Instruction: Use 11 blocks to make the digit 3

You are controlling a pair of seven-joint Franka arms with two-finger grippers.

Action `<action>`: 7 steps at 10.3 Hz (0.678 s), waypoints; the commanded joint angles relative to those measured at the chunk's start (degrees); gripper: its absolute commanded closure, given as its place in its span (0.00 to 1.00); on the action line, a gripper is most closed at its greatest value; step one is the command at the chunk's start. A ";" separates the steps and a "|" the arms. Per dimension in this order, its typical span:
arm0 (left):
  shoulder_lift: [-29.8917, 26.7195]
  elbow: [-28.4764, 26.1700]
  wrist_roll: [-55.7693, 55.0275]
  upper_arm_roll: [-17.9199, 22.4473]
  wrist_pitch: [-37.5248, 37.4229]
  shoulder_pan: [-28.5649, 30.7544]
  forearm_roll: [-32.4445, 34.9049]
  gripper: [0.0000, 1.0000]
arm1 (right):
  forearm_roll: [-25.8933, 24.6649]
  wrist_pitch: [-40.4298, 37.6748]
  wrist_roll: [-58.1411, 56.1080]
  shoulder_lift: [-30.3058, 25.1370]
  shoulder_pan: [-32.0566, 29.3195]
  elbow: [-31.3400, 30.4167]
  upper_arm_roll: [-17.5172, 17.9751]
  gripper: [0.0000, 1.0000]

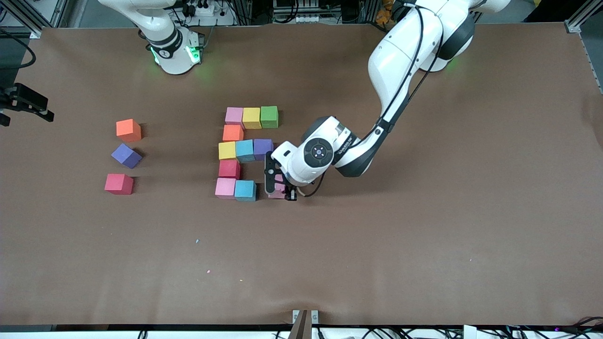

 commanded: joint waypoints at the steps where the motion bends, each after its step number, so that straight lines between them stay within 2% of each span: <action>1: 2.12 3.00 3.04 0.34 1.34 -0.12 -3.83 1.00 | -0.22 -0.14 0.61 -0.45 -1.45 -0.86 0.65 0.00; 7: 3.09 2.92 3.57 0.35 3.80 0.24 -6.57 1.00 | -0.22 -0.05 0.61 -0.80 -1.45 -1.65 0.65 0.00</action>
